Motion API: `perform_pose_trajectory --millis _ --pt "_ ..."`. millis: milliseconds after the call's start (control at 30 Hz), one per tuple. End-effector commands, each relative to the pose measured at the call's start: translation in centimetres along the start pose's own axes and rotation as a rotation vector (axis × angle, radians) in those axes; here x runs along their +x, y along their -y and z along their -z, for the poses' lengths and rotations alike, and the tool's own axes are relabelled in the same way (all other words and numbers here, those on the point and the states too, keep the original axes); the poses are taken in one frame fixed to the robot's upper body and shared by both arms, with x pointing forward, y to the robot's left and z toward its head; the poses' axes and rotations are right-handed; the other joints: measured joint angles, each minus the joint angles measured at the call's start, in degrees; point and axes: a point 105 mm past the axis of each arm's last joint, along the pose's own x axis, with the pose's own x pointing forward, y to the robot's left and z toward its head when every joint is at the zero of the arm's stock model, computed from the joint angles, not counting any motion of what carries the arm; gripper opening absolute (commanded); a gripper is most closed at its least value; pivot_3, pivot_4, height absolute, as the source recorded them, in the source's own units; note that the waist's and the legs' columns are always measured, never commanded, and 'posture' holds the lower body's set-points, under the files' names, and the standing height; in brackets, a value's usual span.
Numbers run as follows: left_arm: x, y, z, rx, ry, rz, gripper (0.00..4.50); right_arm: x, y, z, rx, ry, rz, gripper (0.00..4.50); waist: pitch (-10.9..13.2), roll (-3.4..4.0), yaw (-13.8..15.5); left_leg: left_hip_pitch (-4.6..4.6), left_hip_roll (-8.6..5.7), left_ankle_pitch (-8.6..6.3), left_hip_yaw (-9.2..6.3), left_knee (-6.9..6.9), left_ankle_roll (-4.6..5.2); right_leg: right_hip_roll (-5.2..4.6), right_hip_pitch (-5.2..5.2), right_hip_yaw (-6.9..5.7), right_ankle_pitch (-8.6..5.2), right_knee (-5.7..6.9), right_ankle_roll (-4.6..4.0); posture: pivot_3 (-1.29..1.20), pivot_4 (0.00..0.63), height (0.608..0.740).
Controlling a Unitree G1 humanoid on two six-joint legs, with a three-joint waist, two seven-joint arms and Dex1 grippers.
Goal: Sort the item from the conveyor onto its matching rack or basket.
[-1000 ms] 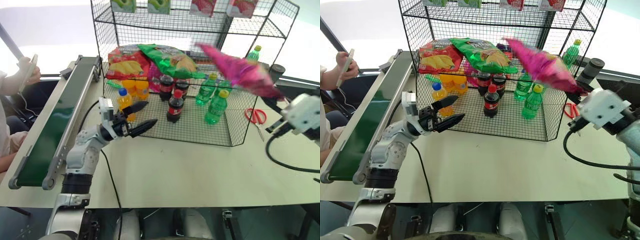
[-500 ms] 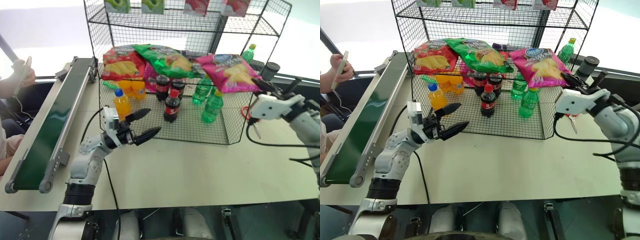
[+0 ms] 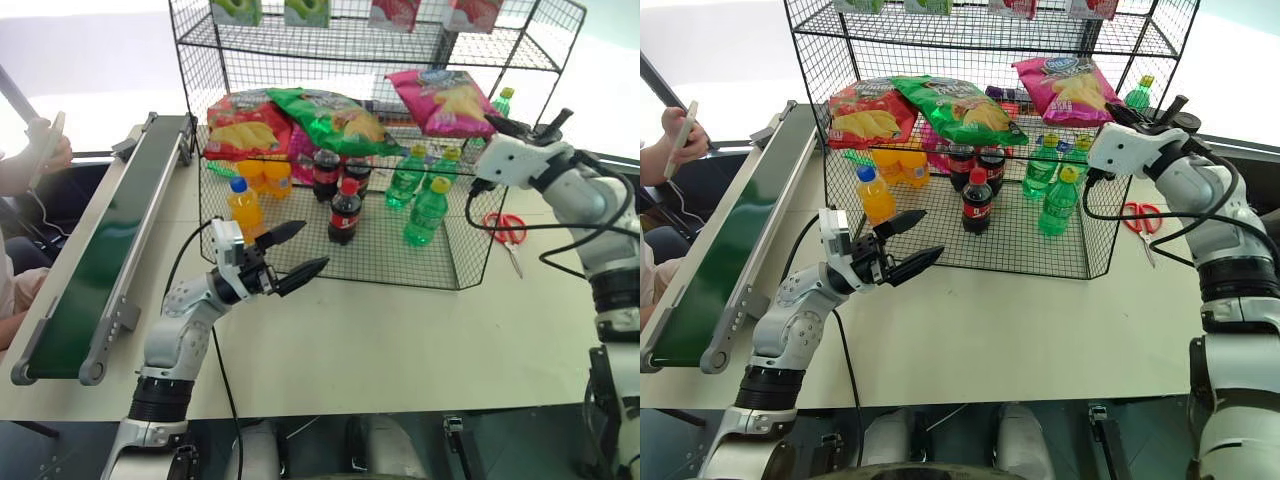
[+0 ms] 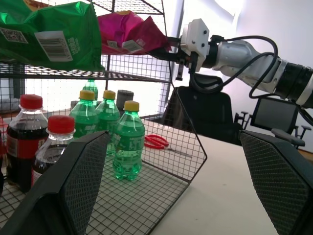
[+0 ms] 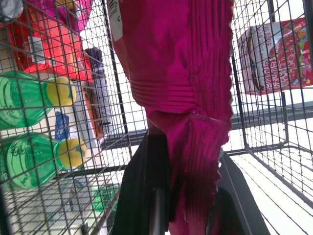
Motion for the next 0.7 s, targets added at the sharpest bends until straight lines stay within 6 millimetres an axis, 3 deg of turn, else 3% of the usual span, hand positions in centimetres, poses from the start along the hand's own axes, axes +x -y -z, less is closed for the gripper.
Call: perform_pose_trajectory --millis 33,67,267,300,433,567,700 --pt "0.4 0.8 -0.6 0.041 0.009 0.03 4.5 0.1 1.6 0.0 0.01 0.011 0.038 1.07 0.0 0.0 0.06 0.0 0.0 0.0 0.01 0.0 0.0 0.0 0.0 0.0 0.0 0.0 0.0 0.0 0.15 0.726" --pt "0.4 0.8 -0.6 0.04 0.009 0.028 4.5 0.0 1.5 0.0 0.017 0.014 0.025 1.29 0.0 0.0 0.04 0.0 0.0 0.0 0.03 0.0 0.0 0.0 0.0 0.0 0.0 0.0 0.0 0.0 0.15 0.726" --pt "0.3 0.8 -0.2 0.041 -0.002 0.023 4.5 -1.0 1.3 -0.3 0.143 0.037 -0.083 4.26 0.0 0.02 -0.04 0.02 0.01 0.0 0.03 0.0 0.0 0.0 0.0 0.0 0.0 0.01 0.0 0.0 0.15 0.726" --pt "0.4 0.8 -0.1 0.042 -0.004 0.022 4.5 -1.2 1.5 -0.4 0.147 0.046 -0.095 4.45 0.0 0.01 -0.04 0.02 0.01 0.0 0.01 0.0 0.0 0.0 0.0 0.0 0.0 0.01 0.0 0.0 0.15 0.726" --pt "0.5 1.0 0.4 0.034 -0.013 0.028 4.5 -1.6 2.5 -1.5 0.282 0.084 -0.14 4.45 0.0 0.01 -0.06 0.02 0.02 0.0 -0.02 0.0 0.0 0.0 0.01 0.0 0.0 0.01 0.0 0.0 0.15 0.726" --pt "0.6 1.2 0.7 0.037 -0.027 0.036 4.5 -2.2 1.4 -2.1 0.461 0.102 -0.235 4.45 0.0 0.01 0.05 0.02 0.03 -0.01 -0.04 0.0 0.01 0.0 0.01 -0.01 0.01 0.02 -0.01 0.0 0.15 0.726" --pt "0.5 1.0 0.5 0.047 -0.027 0.031 4.5 -3.5 -0.2 -3.2 0.533 0.137 -0.333 4.45 -0.01 0.0 0.29 0.0 0.03 -0.04 -0.09 0.0 0.07 -0.01 0.04 -0.06 0.01 -0.03 -0.01 0.0 0.15 0.726"
